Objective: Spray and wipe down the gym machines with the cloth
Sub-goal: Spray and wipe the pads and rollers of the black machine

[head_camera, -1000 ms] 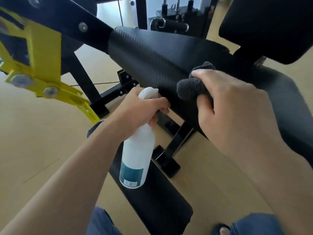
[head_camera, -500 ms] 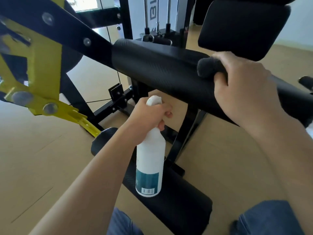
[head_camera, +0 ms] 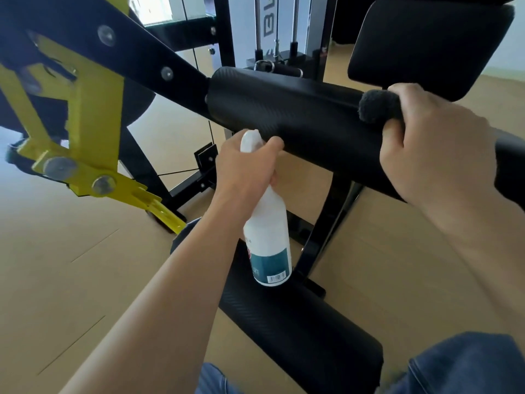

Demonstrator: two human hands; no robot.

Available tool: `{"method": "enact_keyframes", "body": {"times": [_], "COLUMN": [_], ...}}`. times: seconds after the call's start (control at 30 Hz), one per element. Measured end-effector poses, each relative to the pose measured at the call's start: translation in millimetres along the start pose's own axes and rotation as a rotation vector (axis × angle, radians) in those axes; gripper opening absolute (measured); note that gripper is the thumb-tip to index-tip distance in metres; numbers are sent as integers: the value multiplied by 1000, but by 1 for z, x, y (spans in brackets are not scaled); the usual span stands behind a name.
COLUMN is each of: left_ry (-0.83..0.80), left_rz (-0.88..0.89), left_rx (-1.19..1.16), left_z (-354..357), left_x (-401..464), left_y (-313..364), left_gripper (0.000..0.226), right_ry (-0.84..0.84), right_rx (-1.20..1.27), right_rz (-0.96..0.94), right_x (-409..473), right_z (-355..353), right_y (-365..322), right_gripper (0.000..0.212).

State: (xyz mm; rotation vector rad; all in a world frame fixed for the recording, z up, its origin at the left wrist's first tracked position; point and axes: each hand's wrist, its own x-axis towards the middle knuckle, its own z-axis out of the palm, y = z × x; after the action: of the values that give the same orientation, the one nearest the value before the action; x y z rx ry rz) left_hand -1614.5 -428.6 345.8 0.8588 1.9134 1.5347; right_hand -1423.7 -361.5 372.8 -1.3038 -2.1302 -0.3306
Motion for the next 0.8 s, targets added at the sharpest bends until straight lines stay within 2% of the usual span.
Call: {"method": "enact_keyframes", "body": {"times": [0.03,0.07,0.13,0.23,0.3,0.43,0.6,0.67,0.8], "left_ry": [11,28,64,90,105,92,-62,-146,-303], "left_rz": [8,4,-52,-128,-125,-71,-110,-106,-106], "left_rx": [2,11,18,12,7,25,80,89,104], "left_z": [-1,-1,-1,-3,-3,-4,-2,-1,8], "left_x": [2,3,6,8,8,2,-13,-22,-41], "left_y": [1,3,2,-3,-3,4,13,15,18], "left_gripper": [10,9,13,34,25,22,30,19,39], "right_ry": [2,4,12,21,26,30,12,-4,70], "right_rx": [-2,-1,4,34,53,55,117,214,272], "right_rz": [4,15,35,54,49,30,35,61,216], "right_x": [0,-1,-1,-1,-2,-1,-1,-2,-5], "right_z": [0,1,2,2,2,2,-7,-16,-45], "right_y": [0,-1,-1,-2,-2,-2,-3,-4,8], "right_gripper": [41,40,40,40,40,40,41,39,36]}}
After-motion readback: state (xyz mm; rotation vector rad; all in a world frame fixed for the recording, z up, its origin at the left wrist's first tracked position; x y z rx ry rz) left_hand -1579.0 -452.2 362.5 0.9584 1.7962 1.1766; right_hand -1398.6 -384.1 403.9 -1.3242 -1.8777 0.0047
